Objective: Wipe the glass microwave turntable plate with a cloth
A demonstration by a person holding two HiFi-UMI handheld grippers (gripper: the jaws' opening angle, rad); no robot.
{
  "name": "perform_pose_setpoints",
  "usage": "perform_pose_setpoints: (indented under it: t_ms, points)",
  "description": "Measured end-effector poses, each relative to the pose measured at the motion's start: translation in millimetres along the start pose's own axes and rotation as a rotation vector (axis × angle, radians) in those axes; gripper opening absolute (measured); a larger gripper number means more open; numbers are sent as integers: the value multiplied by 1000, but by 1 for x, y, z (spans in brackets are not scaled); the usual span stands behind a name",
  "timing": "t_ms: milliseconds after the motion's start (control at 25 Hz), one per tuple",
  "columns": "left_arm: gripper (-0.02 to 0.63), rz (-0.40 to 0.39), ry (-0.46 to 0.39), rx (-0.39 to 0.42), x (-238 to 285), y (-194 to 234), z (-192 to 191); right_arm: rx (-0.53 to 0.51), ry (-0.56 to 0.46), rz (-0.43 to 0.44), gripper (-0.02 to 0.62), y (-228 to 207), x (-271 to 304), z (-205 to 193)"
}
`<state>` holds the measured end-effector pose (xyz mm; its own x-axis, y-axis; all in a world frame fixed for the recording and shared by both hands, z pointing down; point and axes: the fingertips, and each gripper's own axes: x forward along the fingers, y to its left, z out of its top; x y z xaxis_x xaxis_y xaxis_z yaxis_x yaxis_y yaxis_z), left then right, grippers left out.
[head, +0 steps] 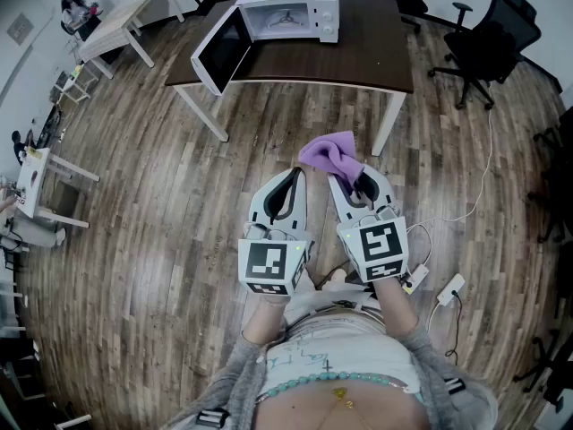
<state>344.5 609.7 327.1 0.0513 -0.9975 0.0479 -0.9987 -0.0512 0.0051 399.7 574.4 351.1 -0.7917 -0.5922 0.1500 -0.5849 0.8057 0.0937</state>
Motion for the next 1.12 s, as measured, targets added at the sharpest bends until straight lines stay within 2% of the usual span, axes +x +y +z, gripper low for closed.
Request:
perform_pose_setpoints:
  t_ms: [320,480,760,1120]
  points:
    - [12,25,-5,-20,-4,-15,-10,11,-14,36,112,-13,-14,-16]
    - [11,40,11,-23,-3,-10,-15,49,-18,57,112,-16,-10,-20]
    - [11,37,20,-38,13,17,-22,41,18,51,112,-15,19,-25]
    - [11,-38,-4,-53,82,84,-21,11,22,14,112,-24,109,-12]
